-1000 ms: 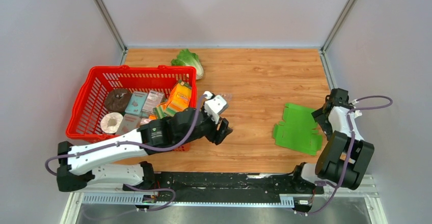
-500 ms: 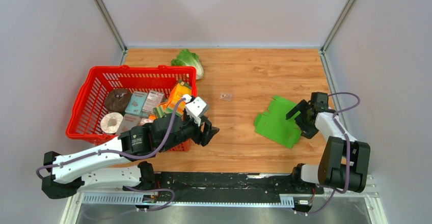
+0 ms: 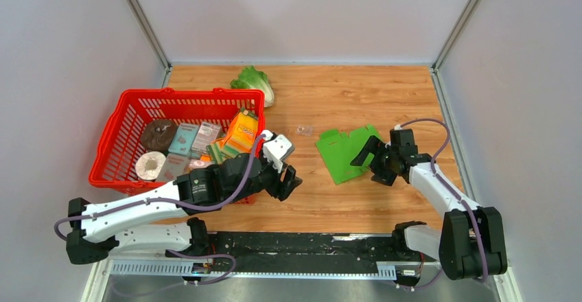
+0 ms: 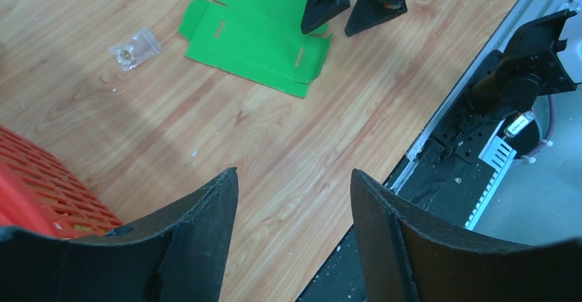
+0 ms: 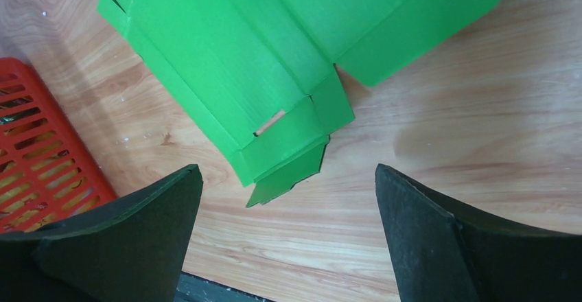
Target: Fold the paper box
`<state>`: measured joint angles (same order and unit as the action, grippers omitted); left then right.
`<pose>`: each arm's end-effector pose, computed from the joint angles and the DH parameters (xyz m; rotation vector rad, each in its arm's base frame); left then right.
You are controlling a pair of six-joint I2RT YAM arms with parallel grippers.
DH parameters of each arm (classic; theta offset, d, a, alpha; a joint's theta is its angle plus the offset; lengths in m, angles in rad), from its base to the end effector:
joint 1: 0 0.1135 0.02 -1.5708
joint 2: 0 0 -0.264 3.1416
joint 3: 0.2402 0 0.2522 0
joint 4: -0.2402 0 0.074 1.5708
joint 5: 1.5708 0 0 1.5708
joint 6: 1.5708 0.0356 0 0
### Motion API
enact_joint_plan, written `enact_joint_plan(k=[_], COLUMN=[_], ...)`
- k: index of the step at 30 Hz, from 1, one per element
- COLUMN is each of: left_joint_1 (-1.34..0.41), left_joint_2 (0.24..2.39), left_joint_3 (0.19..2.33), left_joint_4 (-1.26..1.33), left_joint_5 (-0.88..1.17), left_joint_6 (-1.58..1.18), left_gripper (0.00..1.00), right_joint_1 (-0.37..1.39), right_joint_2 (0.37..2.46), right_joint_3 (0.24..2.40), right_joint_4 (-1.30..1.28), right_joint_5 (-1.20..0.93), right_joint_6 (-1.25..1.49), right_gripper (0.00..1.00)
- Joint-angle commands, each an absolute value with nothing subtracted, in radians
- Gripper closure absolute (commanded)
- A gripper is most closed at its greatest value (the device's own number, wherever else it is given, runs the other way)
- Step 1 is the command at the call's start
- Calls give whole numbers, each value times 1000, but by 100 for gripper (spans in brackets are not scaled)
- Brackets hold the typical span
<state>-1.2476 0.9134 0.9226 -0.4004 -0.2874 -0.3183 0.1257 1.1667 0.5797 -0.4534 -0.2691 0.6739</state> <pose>0.0741 -0.1893 0.3435 0.7274 1.8858 -0.7434 0.2054 0.0355 0.1771 0.6328 2.6157 0.6196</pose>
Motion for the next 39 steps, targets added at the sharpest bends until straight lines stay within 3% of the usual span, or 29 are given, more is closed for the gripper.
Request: enact_joint_plan(k=[1,6,11,20,24,28,34,37,39], left_joint_1=[-1247,-1249,-1247,-1247,-1247,-1247,-1247,-1249,-1247], left_joint_2=[934,985,1026,1081,1080,1068,1049,1066,1074], left_joint_3=[951,985,1014,1043,1042,1054,1077,1092,1094], left_joint_4=[-359,-365,-365,-368,-365,-376,-365,-365,-359], left_joint_5=[-255,-238,-227,-218,-224,-241,-272,-267,-253], left_joint_6=[-344,-351,-357,-383,-388,-365,-344,-350,-357], left_gripper=[31,32,33,35,35,35,35,35,35], right_joint_1=[89,84,84,86,86,94,94,97,97], right_joint_2=[1170,1236,1261,1226,1226,1155,1085,1094,1127], right_joint_3=[601,543,482,354,290,184,189,205,215], right_joint_4=[-436,-263,-151,30,183,368,313,256,256], right_joint_5=[-313,-510,-540,-517,-526,-503,-466,-446,-456], right_joint_6=[598,696,807,988,1080,1190,1193,1201,1201], right_gripper=[2,21,32,44,59,60,67,58,59])
